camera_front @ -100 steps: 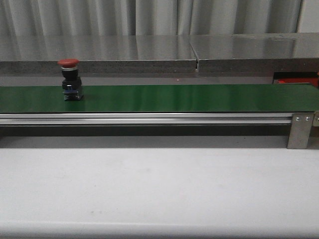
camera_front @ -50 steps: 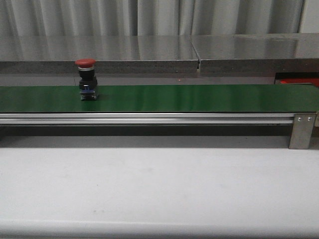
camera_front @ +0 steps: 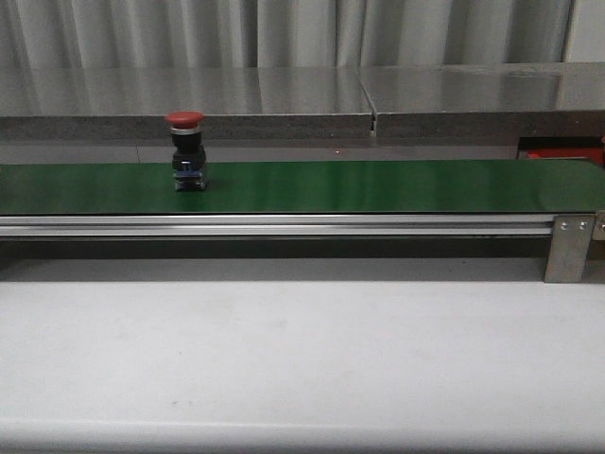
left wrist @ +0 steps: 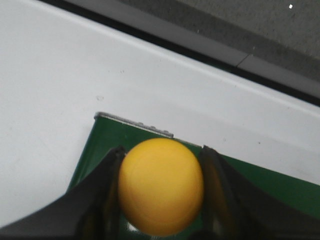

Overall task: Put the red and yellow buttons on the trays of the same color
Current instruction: 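Set the yellow button on the belt behind the red one and release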

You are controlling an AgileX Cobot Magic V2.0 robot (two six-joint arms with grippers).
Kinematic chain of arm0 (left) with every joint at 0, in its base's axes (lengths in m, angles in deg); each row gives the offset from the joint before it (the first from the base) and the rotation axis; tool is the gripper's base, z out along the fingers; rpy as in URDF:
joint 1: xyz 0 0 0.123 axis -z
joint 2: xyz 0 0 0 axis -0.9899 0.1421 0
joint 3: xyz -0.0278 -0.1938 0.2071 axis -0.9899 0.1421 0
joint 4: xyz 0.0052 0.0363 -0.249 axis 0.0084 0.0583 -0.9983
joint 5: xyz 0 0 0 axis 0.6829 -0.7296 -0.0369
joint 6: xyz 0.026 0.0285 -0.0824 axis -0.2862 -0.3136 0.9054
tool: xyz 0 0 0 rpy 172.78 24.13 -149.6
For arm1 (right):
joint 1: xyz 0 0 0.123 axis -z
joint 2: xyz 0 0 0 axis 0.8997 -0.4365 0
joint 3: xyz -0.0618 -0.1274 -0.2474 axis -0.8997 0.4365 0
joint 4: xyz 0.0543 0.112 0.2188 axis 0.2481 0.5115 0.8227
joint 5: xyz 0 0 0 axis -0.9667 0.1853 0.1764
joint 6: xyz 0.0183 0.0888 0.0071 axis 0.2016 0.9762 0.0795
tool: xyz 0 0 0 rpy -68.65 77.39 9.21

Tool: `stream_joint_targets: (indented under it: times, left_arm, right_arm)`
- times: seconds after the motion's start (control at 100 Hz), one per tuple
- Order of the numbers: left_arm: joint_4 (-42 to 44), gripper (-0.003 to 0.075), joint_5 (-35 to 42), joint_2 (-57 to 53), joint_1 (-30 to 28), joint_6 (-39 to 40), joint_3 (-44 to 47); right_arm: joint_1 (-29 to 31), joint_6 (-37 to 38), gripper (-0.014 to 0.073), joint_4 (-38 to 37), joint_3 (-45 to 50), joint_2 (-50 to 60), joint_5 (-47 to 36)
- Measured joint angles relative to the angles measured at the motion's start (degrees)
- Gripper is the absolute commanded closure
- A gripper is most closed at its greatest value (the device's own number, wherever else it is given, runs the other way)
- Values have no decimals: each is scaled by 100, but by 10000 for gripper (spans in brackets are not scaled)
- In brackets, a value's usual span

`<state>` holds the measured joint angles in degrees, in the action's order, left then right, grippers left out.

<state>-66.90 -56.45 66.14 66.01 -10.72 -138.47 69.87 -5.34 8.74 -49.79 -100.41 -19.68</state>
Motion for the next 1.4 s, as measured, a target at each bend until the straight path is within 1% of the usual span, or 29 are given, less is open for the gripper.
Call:
stream_joint_targets:
  times: [0.2,0.39,0.42,0.46,0.51,0.56,0.6,0.61,0.63,0.64,0.65,0.68,0.7,0.73,0.75,0.8,0.83,1.0,1.21,1.28,1.4]
  left_arm:
    - [-37,739,551,0,187,-8,638]
    - [-37,738,758,97,187,-8,771]
    - [-37,734,767,128,187,-8,771]
    - [-37,710,767,166,187,-8,773]
    - [-65,653,779,164,187,-8,773]
    - [-65,568,779,164,187,-8,773]
    - [-65,477,779,164,187,-8,773]
    - [-65,444,779,164,187,-8,773]
    - [-65,409,779,164,187,-8,773]
    - [-65,374,779,164,187,-8,773]
    - [-65,356,779,164,187,-8,773]
    - [-65,272,779,164,187,-8,773]
    - [-65,240,779,164,187,-8,773]
    - [-65,172,779,154,187,-8,773]
    - [-65,140,779,153,187,-8,773]
    - [-65,94,755,132,187,-8,773]
    - [-65,84,743,114,187,-8,773]
    - [-65,92,709,-161,187,-8,773]
    - [-65,92,471,-921,211,-129,773]
    - [-55,92,402,-1233,283,-285,783]
    - [-55,92,380,-1835,581,-413,953]
  right_arm:
    - [0,0,711,0,0,0,0]
    - [0,0,711,0,0,0,0]
    - [0,0,711,0,0,0,0]
    - [0,0,711,0,0,0,0]
    - [0,0,711,0,0,0,0]
    - [0,0,711,0,0,0,0]
    - [0,0,711,0,0,0,0]
    - [0,0,711,0,0,0,0]
    - [0,0,711,0,0,0,0]
    - [0,0,711,0,0,0,0]
    - [0,0,711,0,0,0,0]
    - [0,0,711,0,0,0,0]
    - [0,0,711,0,0,0,0]
    - [0,0,711,0,0,0,0]
    - [0,0,711,0,0,0,0]
    - [0,0,711,0,0,0,0]
    - [0,0,711,0,0,0,0]
    - [0,0,711,0,0,0,0]
    - [0,0,711,0,0,0,0]
    - [0,0,711,0,0,0,0]
    - [0,0,711,0,0,0,0]
